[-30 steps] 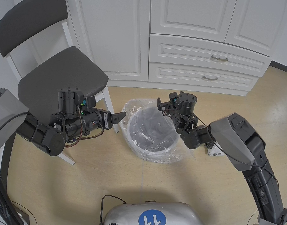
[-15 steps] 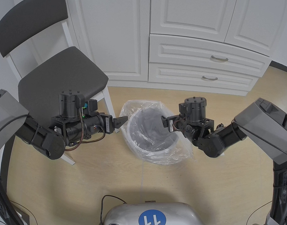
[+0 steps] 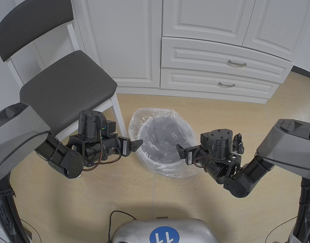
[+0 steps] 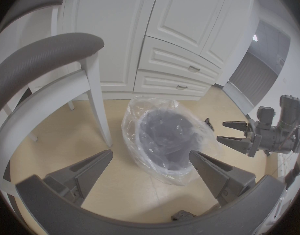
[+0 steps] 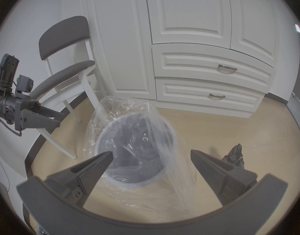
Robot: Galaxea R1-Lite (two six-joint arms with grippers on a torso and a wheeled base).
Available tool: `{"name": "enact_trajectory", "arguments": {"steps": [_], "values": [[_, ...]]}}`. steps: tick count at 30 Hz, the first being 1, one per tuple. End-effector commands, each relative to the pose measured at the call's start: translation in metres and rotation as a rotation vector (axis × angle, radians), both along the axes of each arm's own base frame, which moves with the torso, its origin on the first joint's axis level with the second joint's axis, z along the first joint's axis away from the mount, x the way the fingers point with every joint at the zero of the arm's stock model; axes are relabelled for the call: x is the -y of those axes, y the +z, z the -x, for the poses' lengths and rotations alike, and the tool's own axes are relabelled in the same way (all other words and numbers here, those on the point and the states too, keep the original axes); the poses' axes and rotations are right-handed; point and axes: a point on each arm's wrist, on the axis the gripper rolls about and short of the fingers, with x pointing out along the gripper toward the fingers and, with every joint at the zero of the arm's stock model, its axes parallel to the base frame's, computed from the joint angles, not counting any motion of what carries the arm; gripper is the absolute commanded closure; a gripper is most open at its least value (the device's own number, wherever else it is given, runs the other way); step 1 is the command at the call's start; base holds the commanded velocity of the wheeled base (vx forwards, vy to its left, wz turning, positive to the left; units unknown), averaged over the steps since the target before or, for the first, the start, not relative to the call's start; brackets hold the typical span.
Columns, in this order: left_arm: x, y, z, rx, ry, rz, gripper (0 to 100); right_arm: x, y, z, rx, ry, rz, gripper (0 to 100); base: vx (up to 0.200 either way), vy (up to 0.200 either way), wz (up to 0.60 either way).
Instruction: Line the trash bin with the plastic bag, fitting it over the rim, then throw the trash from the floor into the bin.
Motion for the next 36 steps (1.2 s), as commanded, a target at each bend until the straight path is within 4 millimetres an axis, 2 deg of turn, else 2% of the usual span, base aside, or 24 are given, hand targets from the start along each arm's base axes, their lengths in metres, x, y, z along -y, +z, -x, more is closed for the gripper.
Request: {"name": "enact_trajectory", "arguments": {"steps": [1, 6, 10, 15, 21, 22, 25, 30, 31, 36], "values": [[0.011, -0.029, -0.02, -0.023, 0.059, -0.047, 0, -0.01, -0.037, -0.017, -0.013, -0.034, 0.012, 0, 0.0, 0.0, 0.0], [0.018, -0.036, -0.025, -0.027, 0.063, -0.05, 0, -0.014, -0.046, -0.029, 0.008, -0.075, 0.006, 0, 0.0, 0.0, 0.0], [0.024, -0.047, -0.039, -0.033, 0.083, -0.018, 0, -0.01, -0.052, -0.044, 0.031, -0.143, 0.005, 0, 0.0, 0.0, 0.0], [0.029, -0.049, -0.056, -0.038, 0.15, 0.069, 0, -0.006, -0.063, -0.054, 0.03, -0.172, 0.019, 0, 0.0, 0.0, 0.0], [0.032, -0.049, -0.063, -0.04, 0.17, 0.126, 0, -0.002, -0.075, -0.07, 0.051, -0.252, 0.044, 0, 0.0, 0.0, 0.0], [0.033, -0.048, -0.065, -0.042, 0.174, 0.14, 0, 0.002, -0.076, -0.08, 0.075, -0.301, 0.052, 0, 0.0, 0.0, 0.0], [0.034, -0.05, -0.067, -0.04, 0.177, 0.144, 0, 0.009, -0.081, -0.092, 0.104, -0.34, 0.061, 0, 0.0, 0.0, 0.0], [0.034, -0.05, -0.069, -0.037, 0.179, 0.145, 0, 0.011, -0.081, -0.114, 0.199, -0.404, 0.008, 0, 0.0, 0.0, 0.0], [0.034, -0.05, -0.07, -0.032, 0.198, 0.141, 0, 0.01, -0.077, -0.123, 0.241, -0.433, -0.018, 0, 0.0, 0.0, 0.0], [0.036, -0.053, -0.074, -0.023, 0.217, 0.138, 0, 0.013, -0.069, -0.14, 0.324, -0.465, -0.075, 0, 0.0, 0.0, 0.0]]}}
